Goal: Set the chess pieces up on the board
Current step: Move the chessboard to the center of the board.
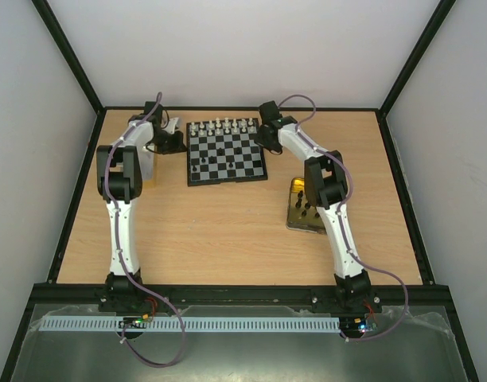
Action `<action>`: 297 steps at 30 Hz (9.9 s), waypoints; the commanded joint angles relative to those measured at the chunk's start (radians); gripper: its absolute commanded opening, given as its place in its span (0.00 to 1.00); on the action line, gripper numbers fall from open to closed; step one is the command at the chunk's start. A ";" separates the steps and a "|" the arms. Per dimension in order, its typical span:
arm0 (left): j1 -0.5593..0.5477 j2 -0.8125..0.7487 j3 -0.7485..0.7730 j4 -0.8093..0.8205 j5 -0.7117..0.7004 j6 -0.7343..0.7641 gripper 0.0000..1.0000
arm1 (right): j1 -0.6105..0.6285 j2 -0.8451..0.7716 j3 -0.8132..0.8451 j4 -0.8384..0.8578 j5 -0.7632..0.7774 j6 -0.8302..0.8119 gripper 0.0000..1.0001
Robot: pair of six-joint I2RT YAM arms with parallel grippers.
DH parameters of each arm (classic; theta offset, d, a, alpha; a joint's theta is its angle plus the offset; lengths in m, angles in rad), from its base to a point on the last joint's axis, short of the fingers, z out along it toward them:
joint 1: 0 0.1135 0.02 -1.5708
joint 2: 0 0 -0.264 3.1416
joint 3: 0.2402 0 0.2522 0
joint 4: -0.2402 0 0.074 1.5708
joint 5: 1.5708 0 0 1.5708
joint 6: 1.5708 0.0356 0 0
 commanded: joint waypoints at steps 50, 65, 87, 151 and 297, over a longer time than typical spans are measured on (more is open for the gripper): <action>-0.238 -0.451 -0.517 -0.069 -0.013 0.066 0.02 | 0.271 -0.471 -0.692 0.106 -0.062 0.028 0.02; -0.240 -0.526 -0.593 -0.050 -0.024 0.078 0.02 | 0.295 -0.588 -0.897 0.167 -0.040 0.057 0.02; -0.032 -0.391 -0.313 -0.106 -0.251 0.182 0.02 | 0.243 -0.504 -0.742 0.068 0.007 0.009 0.02; -0.169 -0.544 -0.753 -0.060 -0.300 0.207 0.02 | 0.311 -0.420 -0.650 -0.045 0.030 -0.057 0.02; -0.123 -0.569 -0.797 -0.241 -0.135 0.387 0.02 | 0.108 -0.363 -0.600 -0.054 0.014 -0.086 0.02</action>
